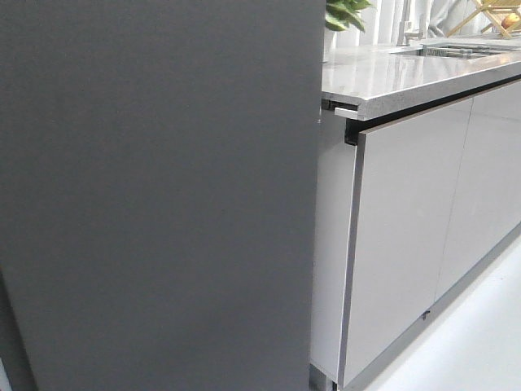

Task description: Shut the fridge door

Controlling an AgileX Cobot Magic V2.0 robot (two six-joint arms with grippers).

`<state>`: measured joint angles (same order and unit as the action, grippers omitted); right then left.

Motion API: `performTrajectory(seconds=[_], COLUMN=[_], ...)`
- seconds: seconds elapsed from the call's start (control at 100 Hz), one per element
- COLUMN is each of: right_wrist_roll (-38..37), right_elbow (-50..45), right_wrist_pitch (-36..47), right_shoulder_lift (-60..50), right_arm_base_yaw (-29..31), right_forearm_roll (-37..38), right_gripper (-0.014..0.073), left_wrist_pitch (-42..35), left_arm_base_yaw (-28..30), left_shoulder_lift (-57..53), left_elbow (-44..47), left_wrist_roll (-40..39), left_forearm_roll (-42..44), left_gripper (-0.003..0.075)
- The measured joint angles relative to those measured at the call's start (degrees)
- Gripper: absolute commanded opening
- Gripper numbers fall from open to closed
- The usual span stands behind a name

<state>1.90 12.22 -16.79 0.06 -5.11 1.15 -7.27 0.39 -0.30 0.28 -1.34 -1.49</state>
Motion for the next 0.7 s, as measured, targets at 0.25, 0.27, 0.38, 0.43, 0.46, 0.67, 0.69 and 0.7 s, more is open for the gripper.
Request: performTrajectory(seconds=[0.25, 0.27, 0.38, 0.43, 0.46, 0.67, 0.69, 0.7], right_wrist_roll=[0.1, 0.1, 0.2, 0.2, 0.3, 0.3, 0.3, 0.3], right_elbow=[-10.6, -11.3, -13.2, -13.2, -13.2, -13.2, -13.2, -13.2], right_wrist_pitch=[9.1, 10.1, 13.4, 14.2, 14.2, 14.3, 14.3, 14.3], right_shoulder_lift=[-0.6, -0.6, -0.6, -0.6, -0.6, -0.6, -0.6, -0.6], right_arm_base_yaw=[2.9, 3.1, 3.9, 3.9, 3.9, 3.9, 3.9, 3.9], right_forearm_roll=[-3.5, -3.6, -3.8, -3.6, -3.3, -1.2, -0.8, -0.6], right_gripper=[-0.0073, -0.0073, -0.0073, -0.0073, -0.0073, -0.0073, -0.0073, -0.0073], left_wrist_pitch=[0.0, 0.0, 0.0, 0.0, 0.0, 0.0, 0.0, 0.0], left_arm_base_yaw=[0.0, 0.0, 0.0, 0.0, 0.0, 0.0, 0.0, 0.0], left_shoulder_lift=[0.0, 0.0, 0.0, 0.0, 0.0, 0.0, 0.0, 0.0], left_elbow=[0.0, 0.0, 0.0, 0.0, 0.0, 0.0, 0.0, 0.0], left_wrist_roll=[0.0, 0.0, 0.0, 0.0, 0.0, 0.0, 0.0, 0.0], left_forearm_roll=[0.0, 0.0, 0.0, 0.0, 0.0, 0.0, 0.0, 0.0], left_gripper=[-0.0020, -0.0020, -0.0020, -0.0020, -0.0020, -0.0020, -0.0020, -0.0020])
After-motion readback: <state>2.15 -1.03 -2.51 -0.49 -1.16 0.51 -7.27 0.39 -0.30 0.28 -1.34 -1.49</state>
